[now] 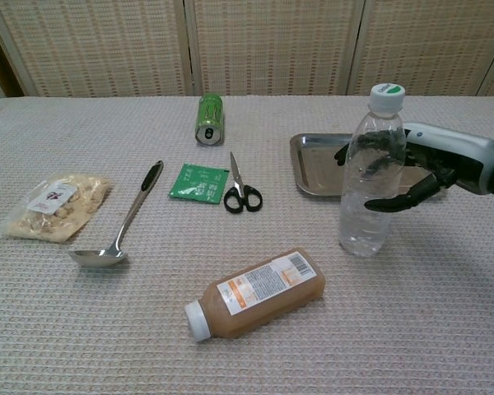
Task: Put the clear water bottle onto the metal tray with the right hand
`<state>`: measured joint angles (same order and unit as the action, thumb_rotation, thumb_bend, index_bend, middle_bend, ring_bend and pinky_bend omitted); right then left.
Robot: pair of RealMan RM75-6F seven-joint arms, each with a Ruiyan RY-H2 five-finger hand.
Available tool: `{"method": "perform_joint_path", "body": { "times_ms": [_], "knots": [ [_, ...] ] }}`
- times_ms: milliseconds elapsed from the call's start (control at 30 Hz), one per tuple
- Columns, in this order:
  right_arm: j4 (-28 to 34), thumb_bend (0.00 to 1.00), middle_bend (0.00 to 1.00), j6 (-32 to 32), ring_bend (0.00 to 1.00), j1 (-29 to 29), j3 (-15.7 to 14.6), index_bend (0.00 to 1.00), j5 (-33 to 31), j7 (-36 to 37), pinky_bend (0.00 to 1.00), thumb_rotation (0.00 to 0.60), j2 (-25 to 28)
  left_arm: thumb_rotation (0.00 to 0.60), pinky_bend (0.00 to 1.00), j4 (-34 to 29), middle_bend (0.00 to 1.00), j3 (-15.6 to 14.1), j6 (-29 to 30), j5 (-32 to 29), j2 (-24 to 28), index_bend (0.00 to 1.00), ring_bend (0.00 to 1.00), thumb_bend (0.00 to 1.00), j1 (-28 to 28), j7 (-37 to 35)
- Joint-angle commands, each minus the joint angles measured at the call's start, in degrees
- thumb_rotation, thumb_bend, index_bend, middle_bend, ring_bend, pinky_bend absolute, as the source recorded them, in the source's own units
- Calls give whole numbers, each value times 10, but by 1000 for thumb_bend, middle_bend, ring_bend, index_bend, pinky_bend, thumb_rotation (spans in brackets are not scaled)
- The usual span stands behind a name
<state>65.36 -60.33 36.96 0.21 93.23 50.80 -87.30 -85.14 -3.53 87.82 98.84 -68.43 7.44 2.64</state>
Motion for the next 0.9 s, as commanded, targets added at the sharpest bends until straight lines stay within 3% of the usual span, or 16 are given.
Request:
{"method": "perform_joint_path", "body": {
  "times_ms": [33, 167, 367, 467, 567, 733, 800, 900],
  "knots": [
    [-1, 0, 390, -3, 90, 1, 0, 709, -3, 13, 301, 600, 1, 600, 380, 1, 287, 0, 1, 1, 0, 326, 250, 587, 0, 3],
    [-1, 0, 439, -17, 107, -2, 3, 796, -5, 14, 320, 600, 5, 600, 381, -1, 287, -1, -2, 0, 0, 327, 250, 587, 0, 2],
    [43, 0, 472, -51, 164, -8, 16, 833, -4, -20, 331, 600, 41, 600, 381, -2, 287, -1, -2, 0, 0, 327, 250, 587, 0, 3],
    [60, 0, 472, -79, 165, -17, 36, 833, -17, -114, 340, 600, 55, 600, 381, -1, 287, -1, 0, 2, 0, 326, 250, 587, -1, 7],
    [66, 0, 472, -112, 168, -30, 70, 833, -49, -261, 342, 600, 51, 600, 381, -3, 287, 0, 0, 1, 0, 326, 250, 588, -1, 4],
    [1, 0, 472, -157, 188, -32, 111, 833, -87, -447, 377, 600, -2, 600, 380, -2, 287, 0, 1, 0, -2, 294, 250, 587, -1, 6],
    [-35, 0, 472, -160, 188, -30, 118, 833, -96, -474, 388, 600, -24, 600, 380, -3, 287, 0, 1, 1, -1, 290, 250, 587, -1, 4],
    [-39, 0, 472, -139, 188, -29, 113, 833, -101, -424, 389, 600, -31, 600, 381, -1, 287, 0, 1, 1, -1, 298, 250, 587, -1, 7]
  ]
}}
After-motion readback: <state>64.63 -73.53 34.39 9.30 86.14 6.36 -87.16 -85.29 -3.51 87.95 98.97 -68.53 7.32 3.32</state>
